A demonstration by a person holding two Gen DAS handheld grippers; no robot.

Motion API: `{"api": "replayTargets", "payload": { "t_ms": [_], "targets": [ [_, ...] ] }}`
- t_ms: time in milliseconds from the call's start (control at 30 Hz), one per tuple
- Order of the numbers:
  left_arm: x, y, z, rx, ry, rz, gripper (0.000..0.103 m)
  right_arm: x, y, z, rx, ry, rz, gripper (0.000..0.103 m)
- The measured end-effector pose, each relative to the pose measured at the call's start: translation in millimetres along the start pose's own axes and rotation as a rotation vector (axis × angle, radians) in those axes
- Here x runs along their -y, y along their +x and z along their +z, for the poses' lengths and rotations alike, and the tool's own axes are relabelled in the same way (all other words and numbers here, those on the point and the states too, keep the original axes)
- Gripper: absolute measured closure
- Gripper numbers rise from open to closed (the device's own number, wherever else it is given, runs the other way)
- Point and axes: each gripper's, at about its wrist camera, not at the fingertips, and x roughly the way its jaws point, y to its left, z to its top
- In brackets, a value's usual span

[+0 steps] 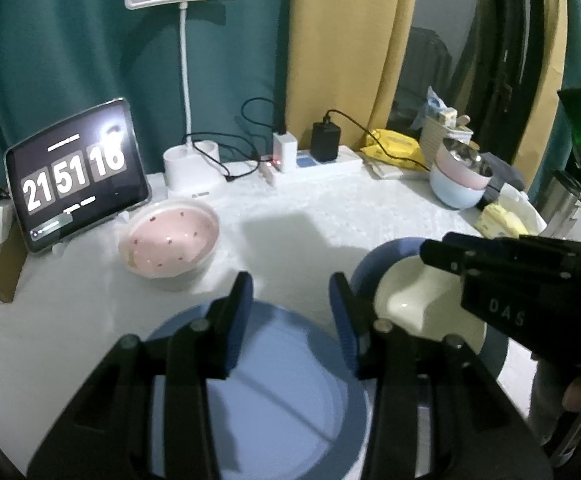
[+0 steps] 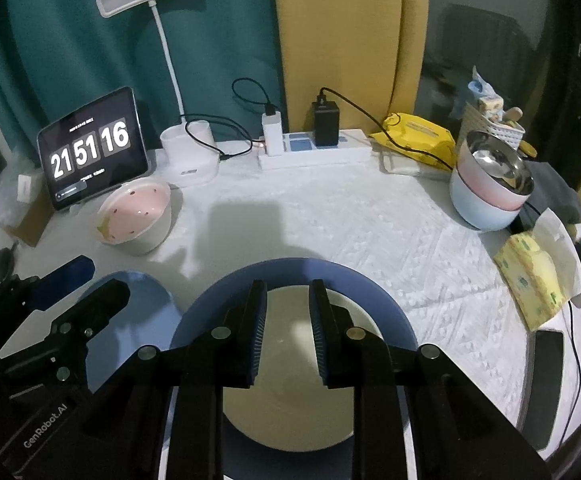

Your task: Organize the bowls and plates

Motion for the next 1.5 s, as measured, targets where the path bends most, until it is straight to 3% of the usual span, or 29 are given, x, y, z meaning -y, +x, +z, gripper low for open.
{"api": "replayTargets", "payload": {
  "t_ms": [1500],
  "targets": [
    [-101.1, 29.5, 24.7, 0.003, -0.089, 0.079, 0.061, -71.2, 57.1, 41.8, -0.028, -0.115, 0.043, 0.080]
  ]
}}
